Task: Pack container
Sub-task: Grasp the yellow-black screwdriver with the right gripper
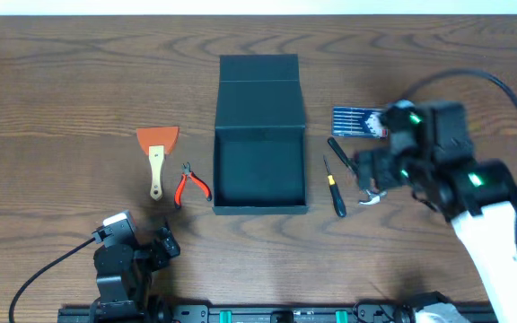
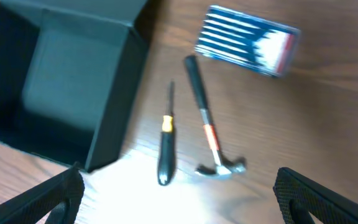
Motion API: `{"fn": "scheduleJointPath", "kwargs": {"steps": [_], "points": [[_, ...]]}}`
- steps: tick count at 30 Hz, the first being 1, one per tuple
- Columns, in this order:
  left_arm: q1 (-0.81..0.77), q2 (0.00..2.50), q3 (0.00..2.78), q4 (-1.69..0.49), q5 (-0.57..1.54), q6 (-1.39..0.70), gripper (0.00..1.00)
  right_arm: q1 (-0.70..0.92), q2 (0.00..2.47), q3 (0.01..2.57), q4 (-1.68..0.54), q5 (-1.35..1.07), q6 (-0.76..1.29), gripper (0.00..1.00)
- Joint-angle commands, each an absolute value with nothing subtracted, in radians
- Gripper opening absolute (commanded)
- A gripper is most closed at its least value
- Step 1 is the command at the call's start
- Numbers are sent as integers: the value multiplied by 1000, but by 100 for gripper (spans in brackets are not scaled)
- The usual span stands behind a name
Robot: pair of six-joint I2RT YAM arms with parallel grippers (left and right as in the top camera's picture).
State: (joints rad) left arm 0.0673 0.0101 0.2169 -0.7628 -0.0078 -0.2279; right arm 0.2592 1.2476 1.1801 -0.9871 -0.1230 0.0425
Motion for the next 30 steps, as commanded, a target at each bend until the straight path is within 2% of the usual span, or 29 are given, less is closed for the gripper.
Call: {"fn": "scheduleJointPath", "kwargs": {"steps": [1, 12, 25, 30], "points": [[63, 4, 213, -765, -19, -215, 99, 318, 1348, 1250, -994, -101, 67, 99], [63, 4, 213, -765, -19, -215, 98, 353, 1494, 1262, -975, -43, 37, 99], [63, 4, 213, -765, -19, -215, 99, 368, 1683, 1139, -900, -60, 49, 99], [63, 4, 213, -765, -19, -215, 98, 375, 1753, 1133, -886, -80, 59, 94]]}}
